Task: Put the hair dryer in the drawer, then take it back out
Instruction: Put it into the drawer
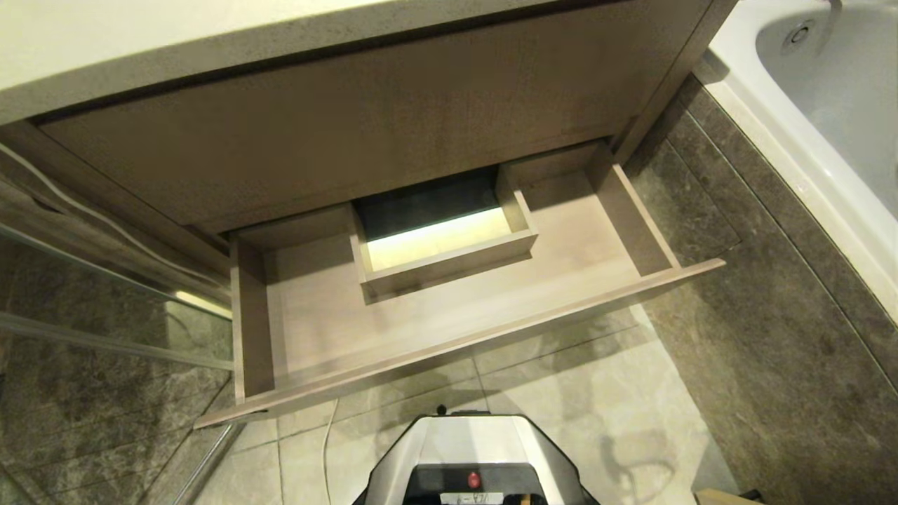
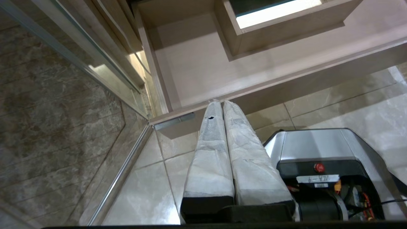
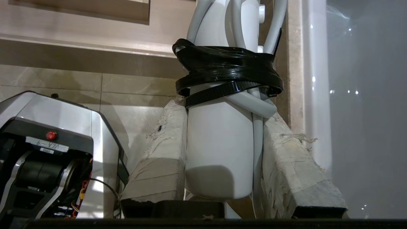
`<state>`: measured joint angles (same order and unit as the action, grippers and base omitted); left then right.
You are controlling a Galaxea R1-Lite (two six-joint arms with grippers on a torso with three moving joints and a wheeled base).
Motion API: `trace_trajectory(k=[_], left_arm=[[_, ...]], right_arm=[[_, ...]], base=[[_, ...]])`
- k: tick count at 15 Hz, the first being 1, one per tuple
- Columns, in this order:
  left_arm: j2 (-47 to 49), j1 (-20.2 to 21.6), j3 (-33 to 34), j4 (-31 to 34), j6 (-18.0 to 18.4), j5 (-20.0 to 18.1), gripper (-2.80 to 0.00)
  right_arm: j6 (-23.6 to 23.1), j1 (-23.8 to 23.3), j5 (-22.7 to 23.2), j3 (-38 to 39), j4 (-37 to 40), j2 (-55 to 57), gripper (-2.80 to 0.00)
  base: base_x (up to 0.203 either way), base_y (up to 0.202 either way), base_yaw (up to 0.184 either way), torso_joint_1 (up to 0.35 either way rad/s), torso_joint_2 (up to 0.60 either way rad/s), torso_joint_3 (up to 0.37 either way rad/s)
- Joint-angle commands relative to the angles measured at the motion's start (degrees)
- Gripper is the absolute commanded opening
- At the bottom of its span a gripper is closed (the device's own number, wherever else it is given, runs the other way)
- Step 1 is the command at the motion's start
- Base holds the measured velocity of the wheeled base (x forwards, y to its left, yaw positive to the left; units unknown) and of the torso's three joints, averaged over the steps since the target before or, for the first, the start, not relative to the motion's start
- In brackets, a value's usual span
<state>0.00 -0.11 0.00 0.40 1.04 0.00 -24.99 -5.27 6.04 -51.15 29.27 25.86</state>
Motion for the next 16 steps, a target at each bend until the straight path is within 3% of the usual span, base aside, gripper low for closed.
trace_trajectory(k=[1,8,16], left_arm=[[0.00,0.02,0.09,-0.05,0.02,0.00,-2.80],[0.00,-0.03,0.09,-0.05,0.02,0.00,-2.80],[0.00,-0.06,0.09,-0.05,-0.03,0.00,-2.80]], right_arm=[[-0.23,0.08,0.11,0.18,0.25,0.16,-2.80],[-0.32,0.08,0.28,1.32,1.05,1.12,-2.80],[-0.41,0.08,0.29,1.85,0.00,2.29,-2.80]], base=[[0.000,0.000,0.000,-0.343,0.54,0.193],[0.000,0.000,0.000,-0.334,0.48,0.150],[0.000,0.000,0.000,-0.055,0.39,0.333]])
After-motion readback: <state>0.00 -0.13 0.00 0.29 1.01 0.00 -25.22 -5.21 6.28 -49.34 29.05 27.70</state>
